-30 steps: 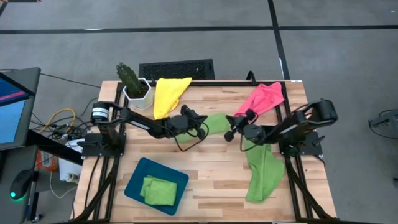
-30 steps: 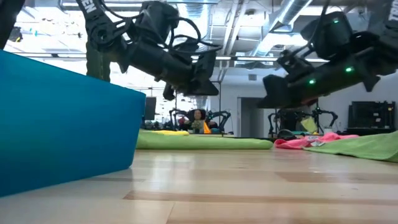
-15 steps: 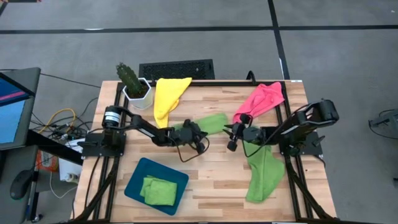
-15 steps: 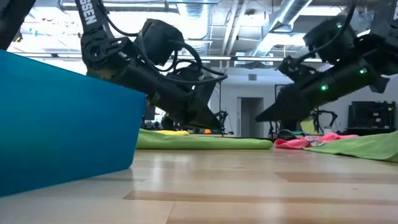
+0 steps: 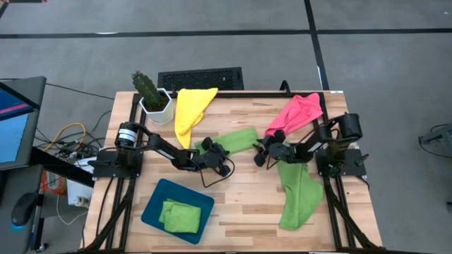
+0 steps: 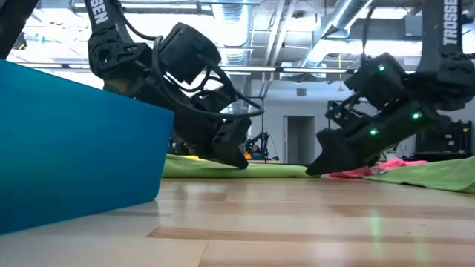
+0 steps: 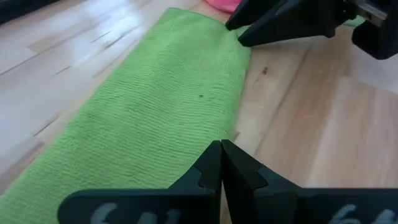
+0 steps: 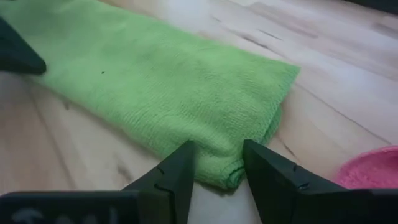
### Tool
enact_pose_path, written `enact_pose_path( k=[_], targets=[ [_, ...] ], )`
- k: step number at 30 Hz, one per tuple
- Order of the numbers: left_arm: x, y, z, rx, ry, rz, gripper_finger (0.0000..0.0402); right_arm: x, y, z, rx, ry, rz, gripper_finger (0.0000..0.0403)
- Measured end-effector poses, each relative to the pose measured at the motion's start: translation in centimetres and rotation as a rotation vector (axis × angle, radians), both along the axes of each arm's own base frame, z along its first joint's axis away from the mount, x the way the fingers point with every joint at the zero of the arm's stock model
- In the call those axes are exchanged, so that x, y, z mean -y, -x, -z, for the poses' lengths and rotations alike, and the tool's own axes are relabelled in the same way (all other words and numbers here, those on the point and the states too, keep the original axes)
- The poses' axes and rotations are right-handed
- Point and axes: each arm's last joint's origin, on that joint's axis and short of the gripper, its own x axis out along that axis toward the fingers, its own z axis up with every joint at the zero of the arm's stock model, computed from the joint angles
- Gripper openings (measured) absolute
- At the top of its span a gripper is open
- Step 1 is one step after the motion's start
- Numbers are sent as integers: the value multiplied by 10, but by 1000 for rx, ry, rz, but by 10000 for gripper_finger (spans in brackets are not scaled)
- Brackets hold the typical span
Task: Fold microfiber towels
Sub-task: Fold the top green microfiber
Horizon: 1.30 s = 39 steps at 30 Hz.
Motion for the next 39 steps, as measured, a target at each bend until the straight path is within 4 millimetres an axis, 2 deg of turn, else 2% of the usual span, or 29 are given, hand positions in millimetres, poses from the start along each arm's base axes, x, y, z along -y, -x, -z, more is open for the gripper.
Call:
enact_pose_path(
  k=[4, 7, 15, 17, 20, 22, 25, 28, 32, 39],
  targets=[
    [-1, 1, 1, -12, 0, -1, 0, 0, -9, 4, 6, -14, 21, 160],
    [0, 1, 2, -27, 2, 4, 0, 0, -15, 4, 17, -24, 24, 139],
    [0, 2, 3, -45, -16, 17, 0, 0, -20, -6, 37, -28, 9, 20],
    [0, 2, -9, -25, -26, 38, 0, 0, -20, -9, 38, -26, 10, 14],
    [0, 3, -42, 59, -56, 55, 0, 0, -18, -10, 17, -21, 17, 31],
    [-1, 7, -60, 54, -128, 52, 0, 1, -18, -10, 16, -18, 19, 40],
    [-13, 15, -72, 4, -197, 3, 0, 2, -18, -10, 12, -14, 26, 38],
    [-29, 20, -56, 21, -123, 17, 0, 2, -18, -10, 11, -10, 27, 31],
    [-44, 23, -32, 86, -76, -65, 0, 2, -18, -10, 11, -10, 27, 27],
    [-47, 20, 13, 38, 33, -61, 0, 2, -18, -10, 11, -10, 27, 33]
  ],
)
